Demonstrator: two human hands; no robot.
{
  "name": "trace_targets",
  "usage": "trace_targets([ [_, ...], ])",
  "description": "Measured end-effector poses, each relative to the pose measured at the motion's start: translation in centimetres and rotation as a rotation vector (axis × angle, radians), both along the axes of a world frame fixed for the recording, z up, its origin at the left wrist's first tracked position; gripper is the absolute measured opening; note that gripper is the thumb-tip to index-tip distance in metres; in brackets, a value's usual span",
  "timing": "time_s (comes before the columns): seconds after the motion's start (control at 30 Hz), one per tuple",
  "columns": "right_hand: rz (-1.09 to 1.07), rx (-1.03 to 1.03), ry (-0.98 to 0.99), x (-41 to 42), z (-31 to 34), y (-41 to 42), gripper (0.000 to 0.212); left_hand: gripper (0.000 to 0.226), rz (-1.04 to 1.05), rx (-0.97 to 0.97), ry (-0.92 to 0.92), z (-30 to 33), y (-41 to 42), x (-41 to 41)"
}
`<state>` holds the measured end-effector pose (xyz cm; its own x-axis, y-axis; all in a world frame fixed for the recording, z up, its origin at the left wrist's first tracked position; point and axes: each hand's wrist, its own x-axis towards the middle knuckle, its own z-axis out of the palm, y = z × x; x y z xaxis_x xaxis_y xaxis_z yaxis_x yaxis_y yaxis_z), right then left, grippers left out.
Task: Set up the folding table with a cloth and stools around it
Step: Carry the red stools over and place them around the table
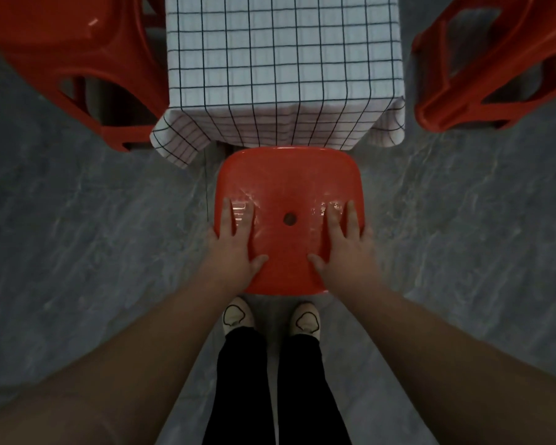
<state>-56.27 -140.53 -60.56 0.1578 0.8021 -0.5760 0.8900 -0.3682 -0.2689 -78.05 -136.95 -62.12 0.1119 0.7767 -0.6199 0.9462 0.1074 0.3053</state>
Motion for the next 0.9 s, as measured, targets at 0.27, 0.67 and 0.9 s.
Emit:
trace_targets([
  [0.27, -0.037, 0.043, 0.048, 0.5, -1.3, -0.4, 0.102, 0.109, 0.058, 0.026, -0.035, -0.4, -0.2, -0.1],
  [0.67, -0.025, 0.003, 0.03, -0.3, -1.7, -4.4, 0.102, 0.108, 0.062, 0.012, 0.002, -0.2, -4.9, -0.8],
  [0.9, -0.051, 0.016, 0.004, -0.4, -1.2, -10.3, 0.099, 0.108, -0.004, 0.031, -0.002, -0.5, -9.6, -0.6],
])
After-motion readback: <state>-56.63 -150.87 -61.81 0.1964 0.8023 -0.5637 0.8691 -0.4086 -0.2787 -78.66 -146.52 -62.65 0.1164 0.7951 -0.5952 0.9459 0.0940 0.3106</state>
